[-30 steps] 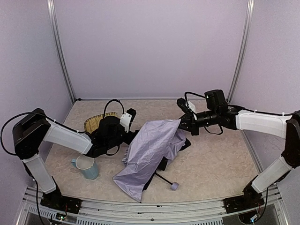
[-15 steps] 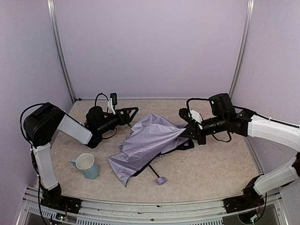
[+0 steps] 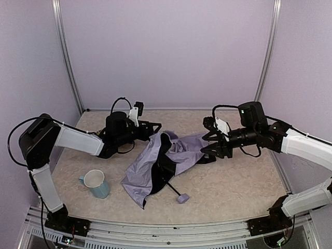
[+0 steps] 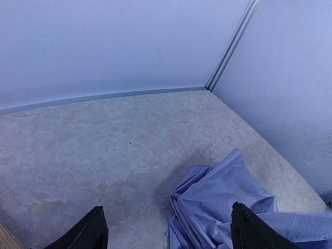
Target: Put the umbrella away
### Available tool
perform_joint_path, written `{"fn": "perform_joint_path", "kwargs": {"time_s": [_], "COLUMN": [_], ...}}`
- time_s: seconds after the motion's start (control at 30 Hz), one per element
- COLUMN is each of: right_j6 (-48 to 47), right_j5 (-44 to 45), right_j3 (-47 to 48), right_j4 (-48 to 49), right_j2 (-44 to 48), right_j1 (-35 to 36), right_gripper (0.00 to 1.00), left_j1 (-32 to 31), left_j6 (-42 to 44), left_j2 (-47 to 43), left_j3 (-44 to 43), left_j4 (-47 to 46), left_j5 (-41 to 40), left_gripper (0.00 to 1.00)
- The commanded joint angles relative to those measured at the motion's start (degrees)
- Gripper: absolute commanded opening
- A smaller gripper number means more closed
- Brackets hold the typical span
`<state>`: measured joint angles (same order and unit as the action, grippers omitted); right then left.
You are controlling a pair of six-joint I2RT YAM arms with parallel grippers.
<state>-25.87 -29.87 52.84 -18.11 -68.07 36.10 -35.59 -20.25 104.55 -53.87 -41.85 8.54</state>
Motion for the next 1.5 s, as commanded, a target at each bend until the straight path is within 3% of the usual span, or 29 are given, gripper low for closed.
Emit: {"fn": "perform_joint_path", "kwargs": {"time_s": [0.0, 0.1, 0.17, 0.23, 0.27, 0.3, 0.4, 0.57, 0.67, 0.87, 0.93, 1.07, 1.1, 1.17, 1.27, 1.47], "right_j6": [5.1, 8.2, 9.8, 10.8, 11.6, 13.1, 16.4, 16.5, 17.9, 16.4, 16.3, 17.7, 18.2, 20.9, 25.2, 26.8], "right_j5": [8.5, 17.6, 17.6, 12.9, 9.1, 4.2, -3.4, 1.3, 0.5, 4.2, 3.7, 7.1, 8.5, 7.5, 1.9, -0.5], "right_j3": [1.9, 5.4, 5.0, 2.5, 0.6, -1.6, -8.0, -10.0, -8.5, -9.7, -12.3, -15.5, -15.4, -13.5, -10.1, -7.7], "right_j4": [1.9, 1.3, 3.2, 7.5, 10.7, 14.7, 23.4, 20.9, 18.9, 15.5, 18.1, 25.6, 26.7, 26.1, 24.1, 26.6], "right_j2": [-4.4, -6.2, -4.5, -1.3, 0.4, 1.5, 2.0, -2.2, -5.1, -3.4, -2.4, -4.1, -6.0, -10.4, -17.0, -26.4], "right_j1": [-0.4, -1.2, -2.3, -2.4, -2.4, -2.3, 0.3, 5.9, 7.7, 11.0, 11.7, 11.8, 11.0, 7.4, 3.0, 2.2], "right_gripper": [0.60, 0.73, 0.80, 0.88, 0.98, 1.00, 1.00, 0.97, 0.94, 0.95, 0.97, 0.97, 0.96, 0.91, 0.81, 0.77], "left_j1": [-8.8, -12.3, -13.2, -14.1, -14.9, -16.0, -20.1, -23.8, -23.5, -22.3, -21.7, -22.1, -22.7, -24.8, -29.3, -31.8], "left_j6": [14.8, 18.9, 19.5, 20.6, 22.7, 25.0, 32.3, 40.0, 39.5, 36.1, 34.4, 35.1, 36.3, 39.1, 43.6, 46.9], "left_j2": [-3.5, -4.9, -6.5, -8.1, -8.9, -9.4, -10.2, -9.3, -10.1, -19.8, -24.9, -34.2, -35.7, -37.0, -34.3, -21.6], "left_j3": [-1.7, -1.5, -1.2, -0.3, 0.2, 0.5, 0.7, 1.2, 1.3, 3.6, 5.8, 9.6, 10.3, 10.8, 11.3, 6.9], "left_j4": [5.8, 7.2, 7.6, 6.3, 5.5, 4.2, 0.7, -2.3, -1.1, 8.6, 13.2, 23.3, 25.8, 31.3, 35.3, 34.4], "left_j5": [-12.2, -23.8, -28.0, -30.6, -31.7, -33.4, -38.3, -45.2, -46.1, -36.9, -28.6, -4.1, 3.8, 11.1, 7.1, 5.0], "left_gripper": [0.80, 0.81, 0.80, 0.81, 0.81, 0.81, 0.81, 0.83, 0.85, 0.85, 0.83, 0.77, 0.79, 0.88, 0.93, 0.93]}}
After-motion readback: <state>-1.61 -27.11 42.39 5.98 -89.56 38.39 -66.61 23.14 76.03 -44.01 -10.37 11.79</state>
